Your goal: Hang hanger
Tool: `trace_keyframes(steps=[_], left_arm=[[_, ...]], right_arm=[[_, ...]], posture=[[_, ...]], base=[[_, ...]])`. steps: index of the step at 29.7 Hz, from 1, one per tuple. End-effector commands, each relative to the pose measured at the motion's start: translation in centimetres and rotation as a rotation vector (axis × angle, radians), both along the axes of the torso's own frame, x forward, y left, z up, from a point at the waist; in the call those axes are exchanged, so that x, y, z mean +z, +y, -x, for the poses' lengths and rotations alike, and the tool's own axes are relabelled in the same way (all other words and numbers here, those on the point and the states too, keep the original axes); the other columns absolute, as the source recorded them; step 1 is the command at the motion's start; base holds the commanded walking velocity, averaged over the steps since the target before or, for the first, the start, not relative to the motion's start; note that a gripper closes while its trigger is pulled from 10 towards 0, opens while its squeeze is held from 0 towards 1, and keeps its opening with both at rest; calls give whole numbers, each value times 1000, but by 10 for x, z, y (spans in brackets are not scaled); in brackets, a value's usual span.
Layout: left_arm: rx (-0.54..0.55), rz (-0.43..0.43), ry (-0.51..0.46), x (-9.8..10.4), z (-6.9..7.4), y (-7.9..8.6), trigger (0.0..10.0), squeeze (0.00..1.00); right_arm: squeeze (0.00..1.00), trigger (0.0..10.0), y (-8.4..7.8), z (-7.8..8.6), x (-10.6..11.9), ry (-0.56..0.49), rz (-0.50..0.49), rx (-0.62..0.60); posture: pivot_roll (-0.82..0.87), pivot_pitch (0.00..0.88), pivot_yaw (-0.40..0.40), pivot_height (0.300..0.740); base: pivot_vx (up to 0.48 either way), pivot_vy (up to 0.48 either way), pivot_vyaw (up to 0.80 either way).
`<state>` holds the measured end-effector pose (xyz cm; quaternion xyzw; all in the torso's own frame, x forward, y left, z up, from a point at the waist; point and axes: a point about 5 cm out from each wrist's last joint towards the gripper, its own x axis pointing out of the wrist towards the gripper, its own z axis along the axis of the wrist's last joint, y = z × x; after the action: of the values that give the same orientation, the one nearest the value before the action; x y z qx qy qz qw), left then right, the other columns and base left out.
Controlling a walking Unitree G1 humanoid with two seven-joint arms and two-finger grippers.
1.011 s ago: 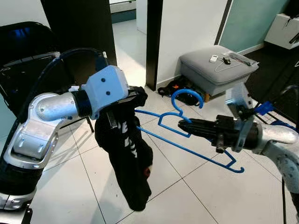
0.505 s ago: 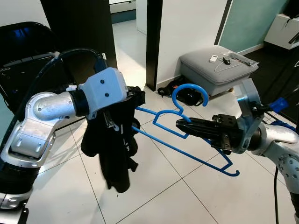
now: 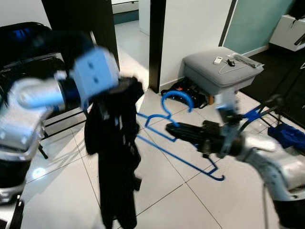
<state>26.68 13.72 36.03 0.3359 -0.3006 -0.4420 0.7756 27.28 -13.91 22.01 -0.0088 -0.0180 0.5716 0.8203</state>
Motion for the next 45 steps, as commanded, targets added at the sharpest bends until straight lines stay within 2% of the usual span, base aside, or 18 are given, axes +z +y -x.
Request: trace_keyframes(steps=[1,3,6,13,20,23,28,32,34,35,36,37,38,40,41,43,44,45], left_arm=[[-97,22,-3,5,10,-13,10000,0],[-170,12,1,3,16,-28,10000,0],[-211,-39,20,-8,16,-39,10000,0],[-201,-143,47,-27,12,-48,10000,0],[-120,-184,52,-35,4,-45,10000,0],[-37,-192,27,-35,-5,-35,10000,0],[29,-190,6,-28,-12,-20,10000,0],[40,-182,1,-24,-12,-16,10000,0],[45,-161,3,-19,-11,-12,10000,0],[35,-119,15,-14,-9,-9,10000,0],[35,-119,15,-14,-9,-9,10000,0],[8,-75,36,-10,-4,-8,10000,0],[8,-75,36,-10,-4,-8,10000,0],[-90,8,113,-14,8,-15,10000,0],[-138,21,163,-23,13,-21,10000,0],[-138,21,163,-23,13,-21,10000,0],[-171,24,205,-31,17,-27,10000,0],[-171,24,205,-31,17,-27,10000,0]], right_arm=[[0,10000,8,1,0,-14,-10,10],[0,10000,16,0,1,-12,-46,24],[0,10000,25,0,4,-23,-84,41],[0,10000,30,-3,12,-55,-124,43],[0,10000,27,-8,14,-66,-159,-18],[0,10000,29,-8,12,-61,-164,-27],[0,10000,30,-11,11,-63,-163,-49],[0,10000,29,-14,10,-67,-160,-75],[0,10000,27,-20,10,-74,-153,-133],[0,10000,22,-29,10,-79,-151,-219],[0,10000,22,-29,10,-79,-151,-219],[0,10000,16,-40,10,-86,-154,-326],[0,10000,16,-40,10,-86,-154,-326],[0,10000,0,-60,20,-70,-252,-539],[0,10000,-5,-65,24,-56,-309,-592],[0,10000,-5,-65,24,-56,-309,-592],[0,10000,-7,-68,28,-42,-360,-616],[0,10000,-7,-68,28,-42,-360,-616]], posture=[[-10,25,10,740],[-10,25,12,740],[-13,24,24,740],[-15,24,27,740],[-17,28,33,740],[-13,28,32,740],[-13,28,32,740],[-13,28,32,740],[-13,28,32,740],[-15,28,36,740],[-15,28,36,740],[-13,28,35,740],[-13,28,35,740],[-10,30,35,740],[-6,30,30,740],[-6,30,30,740],[-6,30,30,740],[-6,30,30,740]], base=[[0,0,0],[0,0,0],[0,0,0],[0,0,0],[0,0,0],[0,0,0],[0,0,0],[0,0,0],[0,0,0],[0,0,0],[0,0,0],[0,0,0],[0,0,0],[0,0,0],[0,0,0],[0,0,0],[0,0,0],[0,0,0]])
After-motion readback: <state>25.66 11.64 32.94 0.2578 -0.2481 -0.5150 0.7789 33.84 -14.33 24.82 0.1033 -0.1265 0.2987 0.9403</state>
